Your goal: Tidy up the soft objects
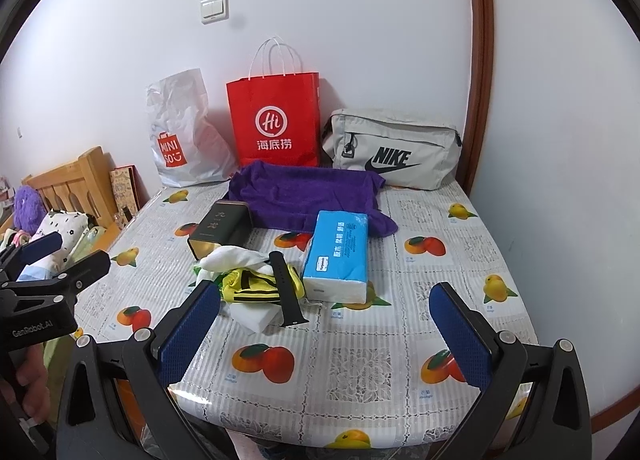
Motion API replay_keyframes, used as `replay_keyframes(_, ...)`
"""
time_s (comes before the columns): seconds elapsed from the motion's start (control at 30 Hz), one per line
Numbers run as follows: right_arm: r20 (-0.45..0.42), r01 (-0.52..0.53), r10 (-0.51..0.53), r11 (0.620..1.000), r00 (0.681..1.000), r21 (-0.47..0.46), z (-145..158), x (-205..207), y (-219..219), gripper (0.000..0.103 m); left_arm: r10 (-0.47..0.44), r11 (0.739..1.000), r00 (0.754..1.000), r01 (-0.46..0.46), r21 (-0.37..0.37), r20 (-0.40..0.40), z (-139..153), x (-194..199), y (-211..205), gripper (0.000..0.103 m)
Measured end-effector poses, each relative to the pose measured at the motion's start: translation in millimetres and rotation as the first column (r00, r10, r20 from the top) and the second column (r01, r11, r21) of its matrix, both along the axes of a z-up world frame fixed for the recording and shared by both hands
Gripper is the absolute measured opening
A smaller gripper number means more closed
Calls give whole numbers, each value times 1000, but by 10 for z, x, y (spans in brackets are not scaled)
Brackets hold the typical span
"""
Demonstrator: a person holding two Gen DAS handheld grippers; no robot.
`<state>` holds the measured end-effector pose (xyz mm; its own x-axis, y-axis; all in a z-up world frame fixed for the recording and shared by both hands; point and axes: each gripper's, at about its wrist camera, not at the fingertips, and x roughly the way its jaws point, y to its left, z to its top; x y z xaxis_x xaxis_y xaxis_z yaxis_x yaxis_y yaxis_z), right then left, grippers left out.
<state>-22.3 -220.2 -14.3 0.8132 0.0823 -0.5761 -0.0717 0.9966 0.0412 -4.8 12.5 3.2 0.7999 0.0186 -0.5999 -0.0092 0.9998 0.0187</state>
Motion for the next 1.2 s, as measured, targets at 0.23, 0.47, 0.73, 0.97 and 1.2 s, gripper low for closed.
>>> replay_keyframes(0.23, 4, 2, -2, 1000, 1000, -5, -37, 43, 9, 103, -17, 1000, 1000, 16, -13, -9, -116, 103, 13, 103)
replay_keyframes(0.47, 1, -12, 12, 1000, 1000, -13, -148, 164, 37, 103, -5, 1000, 998, 5, 1, -57, -358, 310, 33, 103)
replay_keyframes(0.73, -45, -19, 18, 1000, 999, -13, -438, 427, -11, 103, 14, 1000, 994, -15, -11, -110, -757, 561, 159, 103)
replay_keyframes(0.97, -79, -58, 58, 998, 995, 8, -711, 663, 22, 103, -17, 996, 977, -3, -92, -213, -1109, 805, 278, 103)
replay_keyframes(1.2, -136, -128, 131, 991, 982, 28, -974, 945, 181, 92, -11, 994, 972, -14, -105, -234, -1291, 916, 366, 102)
